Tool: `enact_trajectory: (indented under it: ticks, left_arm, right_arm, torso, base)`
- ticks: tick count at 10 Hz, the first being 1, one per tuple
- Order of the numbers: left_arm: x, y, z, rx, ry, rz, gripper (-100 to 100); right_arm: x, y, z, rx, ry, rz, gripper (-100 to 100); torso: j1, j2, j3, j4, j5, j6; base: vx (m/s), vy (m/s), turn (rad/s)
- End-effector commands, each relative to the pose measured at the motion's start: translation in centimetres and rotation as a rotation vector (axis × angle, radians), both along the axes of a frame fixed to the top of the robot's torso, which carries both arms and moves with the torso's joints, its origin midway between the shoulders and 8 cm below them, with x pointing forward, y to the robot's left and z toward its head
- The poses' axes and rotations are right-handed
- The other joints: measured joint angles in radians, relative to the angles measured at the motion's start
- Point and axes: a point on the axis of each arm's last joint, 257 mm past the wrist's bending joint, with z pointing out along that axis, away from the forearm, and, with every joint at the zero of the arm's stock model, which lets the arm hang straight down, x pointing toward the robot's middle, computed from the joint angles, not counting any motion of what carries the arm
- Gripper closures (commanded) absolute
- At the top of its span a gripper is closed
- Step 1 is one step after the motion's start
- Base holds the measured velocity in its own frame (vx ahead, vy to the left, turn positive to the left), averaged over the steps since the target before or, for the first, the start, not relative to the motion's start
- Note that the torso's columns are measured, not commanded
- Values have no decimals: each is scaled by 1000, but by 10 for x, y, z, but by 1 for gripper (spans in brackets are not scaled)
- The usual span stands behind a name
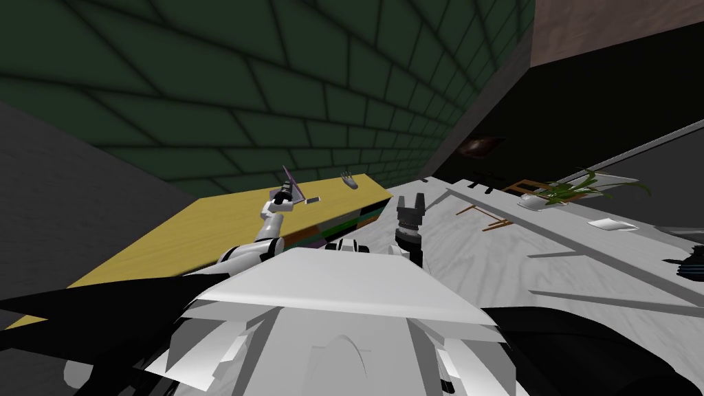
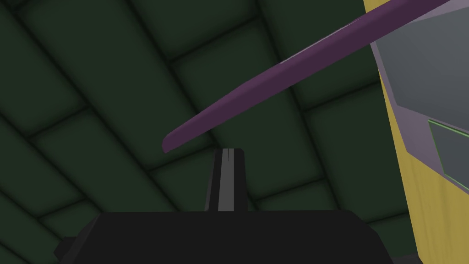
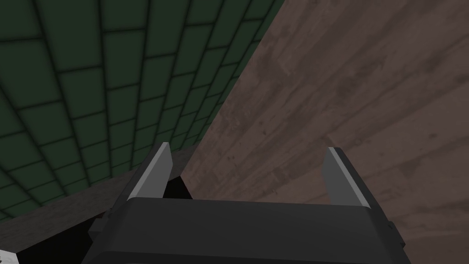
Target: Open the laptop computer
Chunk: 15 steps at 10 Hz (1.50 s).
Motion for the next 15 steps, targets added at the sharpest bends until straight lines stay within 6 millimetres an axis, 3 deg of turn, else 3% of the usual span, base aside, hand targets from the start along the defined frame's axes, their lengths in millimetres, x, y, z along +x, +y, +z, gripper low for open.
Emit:
enact_trajectory:
  ticks: [1,2,3,5,6,8,9,11,12,13,15]
  left_arm:
    - [-7,-11,-4,-6,8,15,100]
    - [-6,-13,7,3,-11,11,100]
    - [-18,-13,-16,-10,38,43,100]
    - [-15,-21,9,3,-11,31,100]
    - [-29,-21,-13,-12,38,66,100]
    - [-27,-27,14,4,-13,57,100]
    - [-42,-26,-12,-18,40,95,100]
    - [-42,-29,15,3,-7,91,100]
    - [-42,-30,6,-3,6,91,100]
    - [-49,-12,10,6,4,127,-100]
    - [-55,4,12,12,5,158,-100]
  right_arm:
    - [0,0,0,0,0,0,0]
    - [0,0,0,0,0,0,0]
    - [0,0,0,0,0,0,0]
    - [0,0,0,0,0,0,0]
    - [0,0,0,0,0,0,0]
    - [0,0,0,0,0,0,0]
    - [0,0,0,0,0,0,0]
    - [0,0,0,0,0,0,0]
    - [0,0,0,0,0,0,0]
    - [0,0,0,0,0,0,0]
    - [0,0,0,0,0,0,0]
  torso:
    - [4,1,0,0,1,0]
    - [5,1,1,0,2,0]
    - [3,0,0,0,1,0]
    - [4,0,0,0,1,0]
    - [3,0,0,0,1,0]
    - [4,1,1,0,1,0]
    - [1,0,0,0,0,0]
    - [4,0,0,0,1,0]
    - [3,1,0,0,1,0]
    - [2,0,0,0,1,0]
    - [0,-1,-1,-1,0,0]
  base:
    - [-13,58,-17]
    - [-6,31,0]
    - [-1,52,-22]
    - [0,51,-5]
    - [-18,73,-16]
    - [-10,45,-9]
    - [4,42,-19]
    - [-5,45,-6]
    - [-2,12,1]
    - [29,-47,-91]
    - [43,-75,-48]
